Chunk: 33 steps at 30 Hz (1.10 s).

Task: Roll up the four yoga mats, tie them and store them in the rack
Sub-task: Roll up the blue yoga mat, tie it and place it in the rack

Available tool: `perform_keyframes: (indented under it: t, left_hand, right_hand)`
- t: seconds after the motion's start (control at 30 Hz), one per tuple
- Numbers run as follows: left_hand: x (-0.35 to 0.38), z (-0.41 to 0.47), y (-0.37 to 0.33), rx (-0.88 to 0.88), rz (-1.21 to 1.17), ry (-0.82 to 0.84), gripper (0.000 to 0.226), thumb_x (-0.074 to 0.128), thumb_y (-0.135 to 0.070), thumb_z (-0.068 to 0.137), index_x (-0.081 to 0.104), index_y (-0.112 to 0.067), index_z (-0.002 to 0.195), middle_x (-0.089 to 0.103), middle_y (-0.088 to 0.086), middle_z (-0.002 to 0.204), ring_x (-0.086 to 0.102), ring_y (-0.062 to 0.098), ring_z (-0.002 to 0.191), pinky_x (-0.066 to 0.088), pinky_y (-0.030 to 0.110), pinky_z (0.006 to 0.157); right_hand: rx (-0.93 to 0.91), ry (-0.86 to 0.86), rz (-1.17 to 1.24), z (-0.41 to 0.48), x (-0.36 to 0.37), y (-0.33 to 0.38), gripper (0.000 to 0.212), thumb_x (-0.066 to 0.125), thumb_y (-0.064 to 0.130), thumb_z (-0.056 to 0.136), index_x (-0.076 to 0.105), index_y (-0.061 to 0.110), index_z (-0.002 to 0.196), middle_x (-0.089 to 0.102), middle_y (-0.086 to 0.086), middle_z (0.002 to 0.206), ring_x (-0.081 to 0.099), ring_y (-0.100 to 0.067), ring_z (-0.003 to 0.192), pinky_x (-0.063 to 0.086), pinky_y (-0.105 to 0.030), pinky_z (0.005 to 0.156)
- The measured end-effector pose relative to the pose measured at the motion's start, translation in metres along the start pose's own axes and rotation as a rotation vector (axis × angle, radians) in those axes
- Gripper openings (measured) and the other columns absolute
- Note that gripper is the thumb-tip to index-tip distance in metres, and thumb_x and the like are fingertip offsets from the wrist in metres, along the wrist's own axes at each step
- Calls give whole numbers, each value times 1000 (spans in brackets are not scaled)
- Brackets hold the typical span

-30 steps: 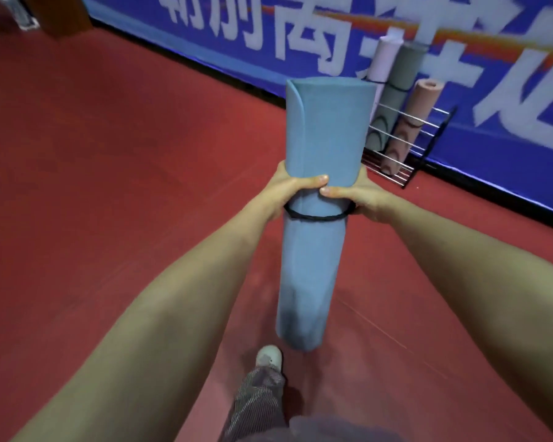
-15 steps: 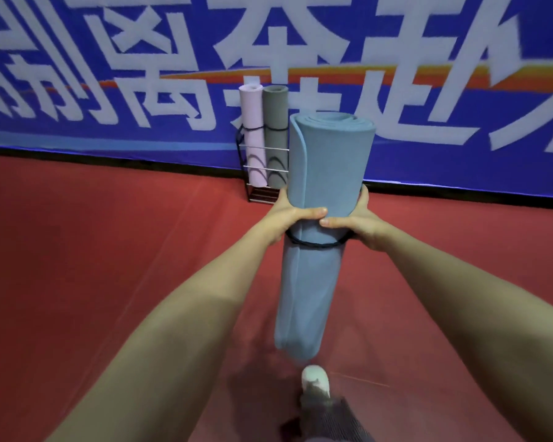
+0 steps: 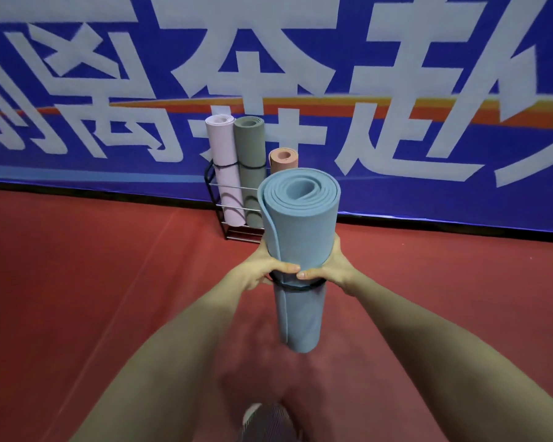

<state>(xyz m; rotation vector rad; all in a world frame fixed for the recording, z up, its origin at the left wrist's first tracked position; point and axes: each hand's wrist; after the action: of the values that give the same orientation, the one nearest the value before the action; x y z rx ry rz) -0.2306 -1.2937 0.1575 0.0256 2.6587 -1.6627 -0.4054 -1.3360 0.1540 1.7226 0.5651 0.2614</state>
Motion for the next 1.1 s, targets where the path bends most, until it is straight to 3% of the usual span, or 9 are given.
perform_keyframes:
  t: [0.1,0.23,0.37,0.5,0.63,0.77,0.93,1.1]
  left_hand:
    - [-26,52,-14,-30,-36,4,110,85,-18,43,32,-34,138,56,-12,131,56,19,114,51,39,73]
    - [-65,142,-60,-33,7,47,106,86,-21,42,37,-32,136,60,-13,126,58,20,111,53,48,81]
    - [-99,225,-124,18,31,49,101,93,-17,46,41,-23,132,64,-6,119,62,21,103,55,48,79]
    - [-128,294,-191,105,94,40,118,94,-26,35,39,-19,139,61,-3,126,55,21,119,51,45,94]
    - [-143,341,-255,162,122,55,100,88,-9,57,35,-20,141,56,-5,129,51,22,121,47,49,95]
    - [-152,388,-294,192,148,31,92,85,-6,62,36,-24,138,52,-1,133,49,24,119,55,53,81]
    - [-158,436,-328,212,157,22,77,83,-6,67,40,-28,127,53,-3,127,48,26,120,56,55,79]
    - [-160,478,-340,188,130,70,75,83,-5,68,40,-32,124,52,-6,122,48,27,119,55,57,78]
  right_hand:
    - [0,-1,8,60,-3,5,140,82,30,22,10,12,141,33,2,135,37,-9,122,34,-19,93]
    - [-1,-41,12,158,-20,24,129,85,19,33,11,13,139,32,1,136,37,-12,124,35,-22,96]
    - [-4,-81,-8,248,-44,61,127,86,20,38,10,14,139,30,-4,143,37,-15,127,37,-28,99]
    - [-81,-153,-13,324,-69,107,125,85,21,40,9,11,139,26,-4,144,35,-13,128,39,-29,100]
    - [-136,-208,-56,384,-96,146,135,85,38,31,10,12,140,26,-3,143,34,-13,128,37,-27,98]
    - [-158,-208,-83,438,-122,171,136,85,39,33,7,13,141,26,-1,141,32,-13,128,36,-31,103]
    - [-148,-204,-109,489,-151,191,134,87,37,36,8,17,142,27,0,142,32,-13,127,34,-29,101]
    - [-125,-209,-112,526,-172,190,121,85,26,47,10,16,142,29,5,135,34,-12,125,36,-28,98]
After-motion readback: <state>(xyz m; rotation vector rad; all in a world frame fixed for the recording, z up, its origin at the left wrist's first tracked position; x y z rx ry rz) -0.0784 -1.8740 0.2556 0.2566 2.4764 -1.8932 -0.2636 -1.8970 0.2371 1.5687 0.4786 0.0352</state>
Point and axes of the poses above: each hand's wrist, its own z-axis towards the middle knuckle, its own x-axis out of the palm, y = z × x
